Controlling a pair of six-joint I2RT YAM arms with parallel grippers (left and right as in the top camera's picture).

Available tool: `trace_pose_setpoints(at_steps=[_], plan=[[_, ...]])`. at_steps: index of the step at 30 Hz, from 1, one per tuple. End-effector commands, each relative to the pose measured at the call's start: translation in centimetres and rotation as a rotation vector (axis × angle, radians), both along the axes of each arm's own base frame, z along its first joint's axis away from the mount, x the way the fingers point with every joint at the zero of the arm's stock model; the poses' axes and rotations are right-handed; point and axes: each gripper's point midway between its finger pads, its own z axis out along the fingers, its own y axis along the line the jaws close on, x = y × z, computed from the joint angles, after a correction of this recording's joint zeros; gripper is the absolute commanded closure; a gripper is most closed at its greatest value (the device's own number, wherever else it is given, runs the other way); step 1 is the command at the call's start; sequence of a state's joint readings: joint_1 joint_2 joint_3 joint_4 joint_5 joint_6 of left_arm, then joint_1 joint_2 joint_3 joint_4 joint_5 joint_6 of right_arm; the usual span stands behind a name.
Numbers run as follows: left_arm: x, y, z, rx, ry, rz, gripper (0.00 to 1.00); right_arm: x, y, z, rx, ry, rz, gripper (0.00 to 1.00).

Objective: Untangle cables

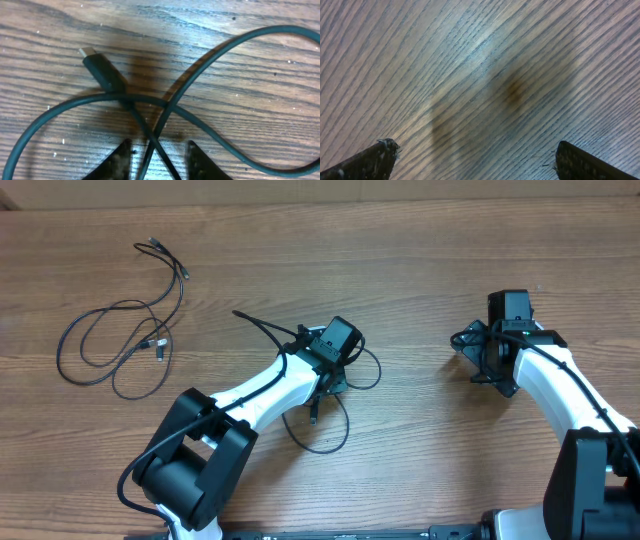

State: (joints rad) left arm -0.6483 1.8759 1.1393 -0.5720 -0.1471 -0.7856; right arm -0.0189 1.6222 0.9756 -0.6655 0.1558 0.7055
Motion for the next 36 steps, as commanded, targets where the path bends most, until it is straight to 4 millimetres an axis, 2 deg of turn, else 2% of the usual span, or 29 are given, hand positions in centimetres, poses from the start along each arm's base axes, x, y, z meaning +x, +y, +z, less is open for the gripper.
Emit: trace_pose_setpoints(at_steps=[1, 3, 4, 5, 14, 15, 17, 20, 23, 26, 31, 36], plan=[[-0.1, 0.2, -0.2, 0.009, -0.001, 0.007, 0.75, 0.2, -0.1, 0.6, -0.003, -0.020, 0.003, 0.00], [-0.2, 0.0, -0.2, -0.002, 0.007, 0.003, 0.73, 0.2, -0.1, 0.6, -0.003, -0.020, 0.003, 0.00], [-0.4, -0.4, -0.3, -0.019, 0.016, -0.002, 0.61, 0.2, -0.1, 0.6, -0.003, -0.021, 0.003, 0.00], [-0.4, -0.6, -0.3, -0.033, 0.021, -0.006, 0.58, 0.2, -0.1, 0.6, -0.003, -0.020, 0.003, 0.00], [-0.2, -0.9, -0.2, -0.045, 0.012, -0.007, 0.74, 0.2, -0.1, 0.6, -0.003, -0.020, 0.003, 0.00], [-0.2, -0.9, -0.2, -0.045, 0.012, -0.007, 0.73, 0.2, -0.1, 0.6, -0.003, -0.020, 0.003, 0.00], [-0.2, -0.9, -0.2, -0.043, 0.010, -0.006, 0.63, 0.2, -0.1, 0.6, -0.003, -0.020, 0.003, 0.00], [-0.2, -0.9, -0.2, -0.043, 0.010, -0.006, 0.55, 0.2, -0.1, 0.6, -0.003, -0.020, 0.003, 0.00], [-0.2, -0.9, -0.2, -0.044, 0.009, -0.006, 0.52, 0.2, -0.1, 0.6, -0.003, -0.020, 0.003, 0.00], [-0.1, -0.9, -0.2, -0.043, 0.009, -0.006, 0.41, 0.2, -0.1, 0.6, -0.003, -0.021, 0.003, 0.00], [-0.1, -0.9, -0.2, -0.043, 0.009, -0.006, 0.38, 0.2, -0.1, 0.6, -0.003, -0.020, 0.003, 0.00], [-0.1, -0.8, -0.2, -0.040, 0.007, -0.005, 0.42, 0.2, -0.1, 0.6, -0.003, -0.021, 0.003, 0.00]])
